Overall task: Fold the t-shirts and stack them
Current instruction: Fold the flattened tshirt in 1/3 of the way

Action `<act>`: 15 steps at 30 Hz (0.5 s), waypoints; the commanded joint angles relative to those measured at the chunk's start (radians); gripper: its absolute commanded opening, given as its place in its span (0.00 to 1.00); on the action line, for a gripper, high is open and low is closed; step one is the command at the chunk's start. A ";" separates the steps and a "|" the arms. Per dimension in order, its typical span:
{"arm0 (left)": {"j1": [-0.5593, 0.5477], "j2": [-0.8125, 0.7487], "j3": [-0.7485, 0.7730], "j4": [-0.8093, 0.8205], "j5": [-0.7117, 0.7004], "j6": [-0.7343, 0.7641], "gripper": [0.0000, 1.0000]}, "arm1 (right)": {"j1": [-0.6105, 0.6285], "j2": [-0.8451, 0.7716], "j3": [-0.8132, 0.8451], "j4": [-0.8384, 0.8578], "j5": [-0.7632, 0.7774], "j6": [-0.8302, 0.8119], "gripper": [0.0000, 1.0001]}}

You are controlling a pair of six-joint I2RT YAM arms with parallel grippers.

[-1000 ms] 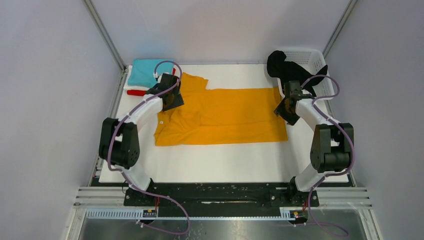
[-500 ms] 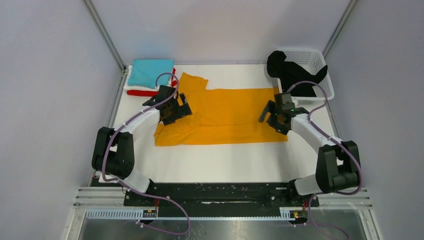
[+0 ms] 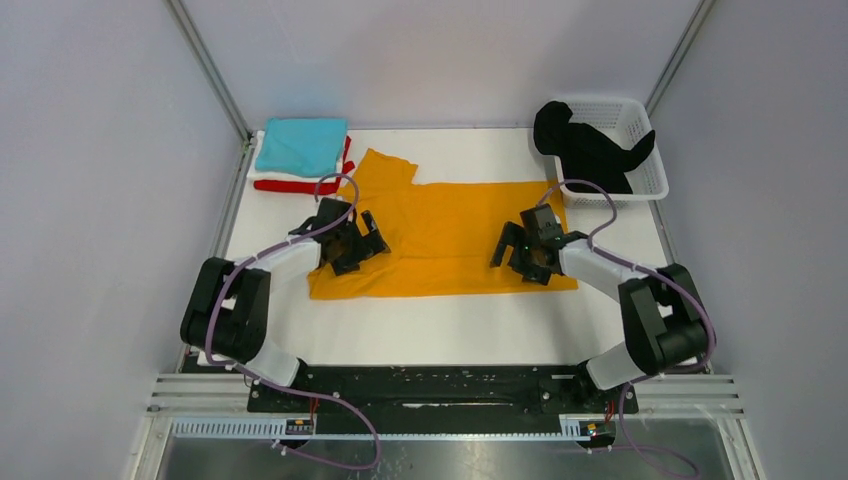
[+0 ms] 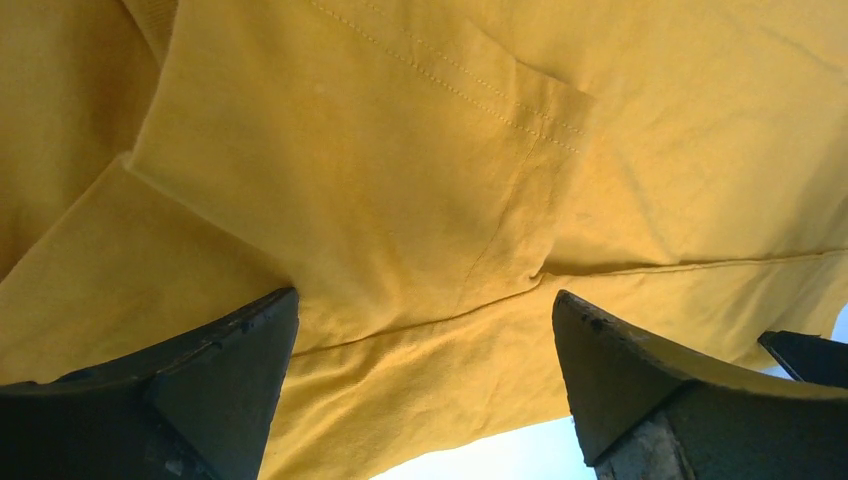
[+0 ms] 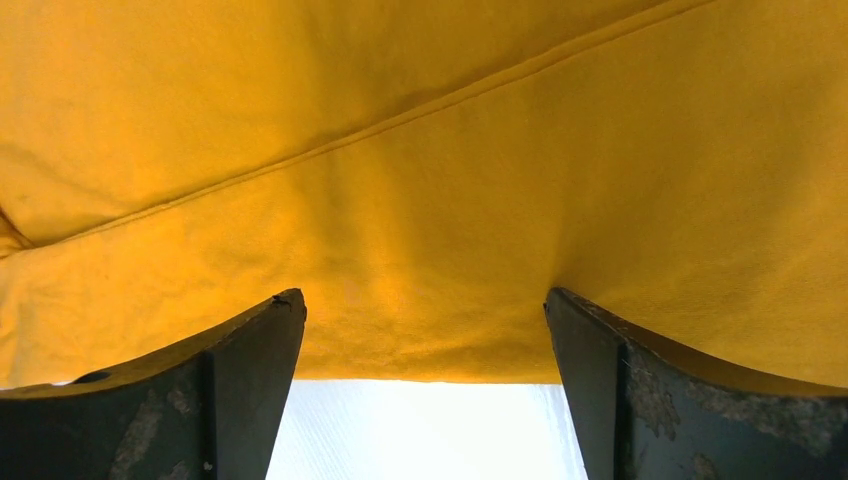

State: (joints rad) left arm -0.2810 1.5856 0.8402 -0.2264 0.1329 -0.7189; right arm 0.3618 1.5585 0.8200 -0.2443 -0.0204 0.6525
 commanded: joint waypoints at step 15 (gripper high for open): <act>-0.213 -0.673 -0.482 -0.275 -0.086 -0.223 0.99 | 0.112 -0.567 -0.433 -0.374 -0.128 0.232 0.99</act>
State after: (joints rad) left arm -0.4553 1.0126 0.4057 -0.2977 0.1108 -0.8646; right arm 0.4309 1.0424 0.4522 -0.3836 -0.1104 0.8009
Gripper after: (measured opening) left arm 0.989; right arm 0.993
